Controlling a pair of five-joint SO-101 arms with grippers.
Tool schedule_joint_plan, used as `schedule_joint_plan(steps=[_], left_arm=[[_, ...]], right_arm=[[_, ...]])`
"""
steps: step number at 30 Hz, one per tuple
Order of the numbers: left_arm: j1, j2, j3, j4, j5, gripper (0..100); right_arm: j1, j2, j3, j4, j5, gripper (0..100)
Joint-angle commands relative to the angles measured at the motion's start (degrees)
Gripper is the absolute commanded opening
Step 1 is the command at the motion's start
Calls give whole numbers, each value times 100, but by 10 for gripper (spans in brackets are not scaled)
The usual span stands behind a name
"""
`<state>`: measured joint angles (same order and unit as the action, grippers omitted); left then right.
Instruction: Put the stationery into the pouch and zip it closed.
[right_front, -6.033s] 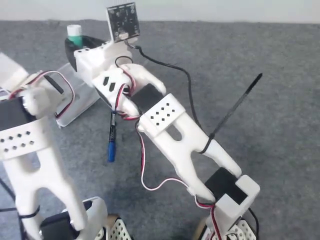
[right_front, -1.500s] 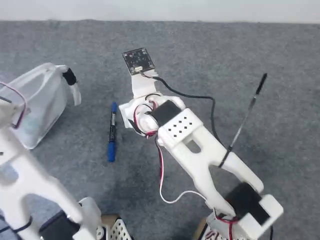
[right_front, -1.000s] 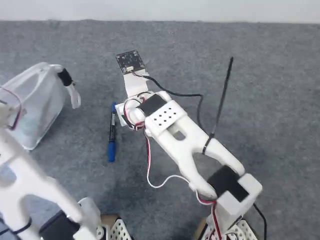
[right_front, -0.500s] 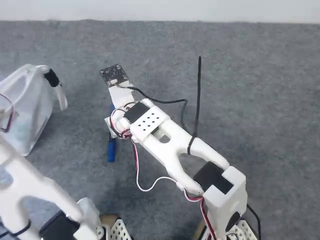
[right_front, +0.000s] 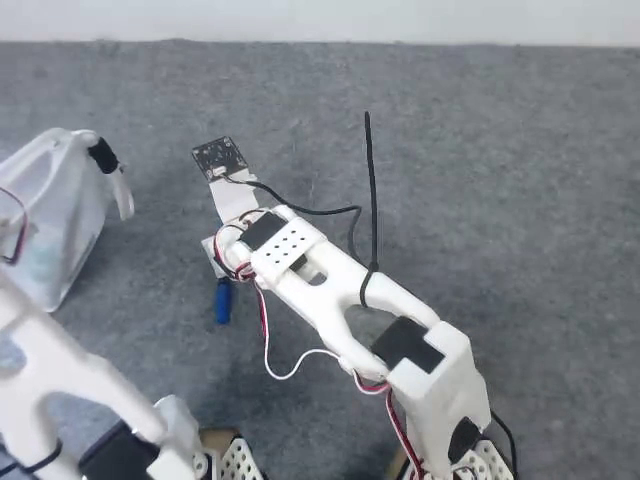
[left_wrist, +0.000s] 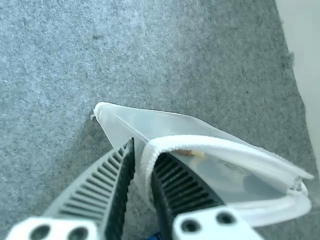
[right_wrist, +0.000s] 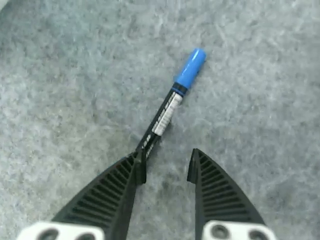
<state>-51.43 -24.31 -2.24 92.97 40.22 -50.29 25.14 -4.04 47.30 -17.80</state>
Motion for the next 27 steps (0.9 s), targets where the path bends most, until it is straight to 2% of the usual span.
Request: schedule_joint_plan(steps=[1,7,14,27], left_arm=[[-26,-70,-418,-176,79,10],[-26,-53,-418,-176,79,10],[-18,-44,-418,-185,79,10],[-26,-62,-418,-158,79,10]], right_arm=[[-22,92,-721,31,-308,138],[-22,796,-1591,532,-457,138],[198,1446,-2303,523,-457,135],[189,2044,-2655,532,-422,134]])
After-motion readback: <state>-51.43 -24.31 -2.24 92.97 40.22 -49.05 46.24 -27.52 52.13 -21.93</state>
